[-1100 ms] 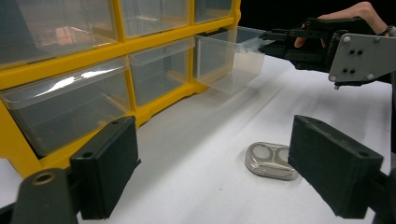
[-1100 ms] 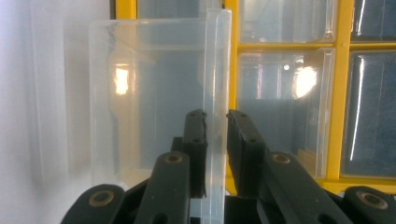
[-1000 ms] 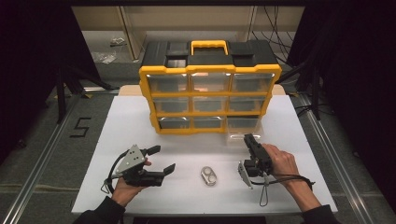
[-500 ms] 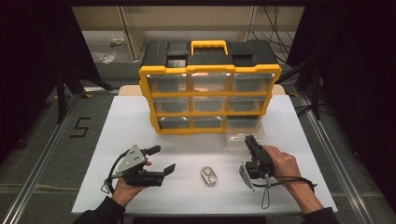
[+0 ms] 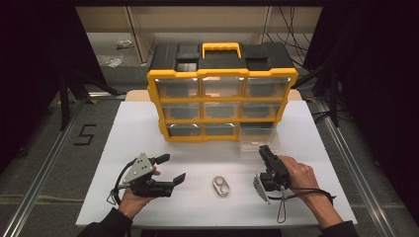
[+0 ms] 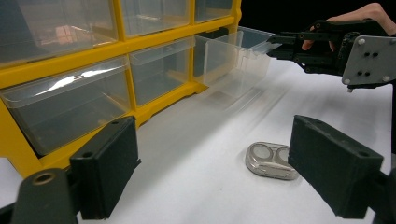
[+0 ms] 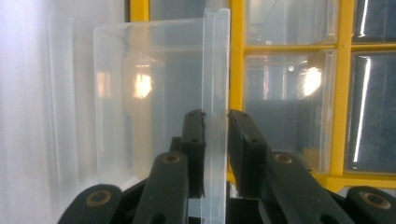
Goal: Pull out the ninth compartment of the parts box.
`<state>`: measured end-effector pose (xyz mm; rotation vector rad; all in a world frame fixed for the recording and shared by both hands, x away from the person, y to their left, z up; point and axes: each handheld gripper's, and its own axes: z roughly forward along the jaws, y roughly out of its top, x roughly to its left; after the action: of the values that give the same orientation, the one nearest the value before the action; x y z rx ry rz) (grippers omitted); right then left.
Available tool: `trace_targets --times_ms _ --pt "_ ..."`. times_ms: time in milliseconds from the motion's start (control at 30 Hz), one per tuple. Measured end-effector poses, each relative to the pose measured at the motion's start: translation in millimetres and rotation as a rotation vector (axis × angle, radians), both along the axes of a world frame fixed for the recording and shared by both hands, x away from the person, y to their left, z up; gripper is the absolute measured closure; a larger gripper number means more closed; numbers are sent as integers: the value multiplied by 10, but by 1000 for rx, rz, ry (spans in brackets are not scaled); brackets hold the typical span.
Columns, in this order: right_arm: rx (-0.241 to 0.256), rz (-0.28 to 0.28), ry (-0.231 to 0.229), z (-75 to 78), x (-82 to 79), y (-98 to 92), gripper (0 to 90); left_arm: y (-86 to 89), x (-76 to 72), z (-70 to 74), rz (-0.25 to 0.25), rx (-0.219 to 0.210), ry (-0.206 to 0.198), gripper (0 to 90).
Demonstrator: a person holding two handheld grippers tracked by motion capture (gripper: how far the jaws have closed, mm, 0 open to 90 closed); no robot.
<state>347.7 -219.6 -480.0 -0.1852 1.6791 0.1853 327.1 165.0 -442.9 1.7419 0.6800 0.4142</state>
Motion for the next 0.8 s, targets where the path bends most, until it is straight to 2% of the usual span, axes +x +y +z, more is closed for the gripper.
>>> trace_targets --times_ms 100,800 --pt "-8 1 6 1 -1 7 769 -1 0 -1 0 1 0 155" --pt "23 3 23 4 16 14 761 -9 2 -5 -1 6 0 156"
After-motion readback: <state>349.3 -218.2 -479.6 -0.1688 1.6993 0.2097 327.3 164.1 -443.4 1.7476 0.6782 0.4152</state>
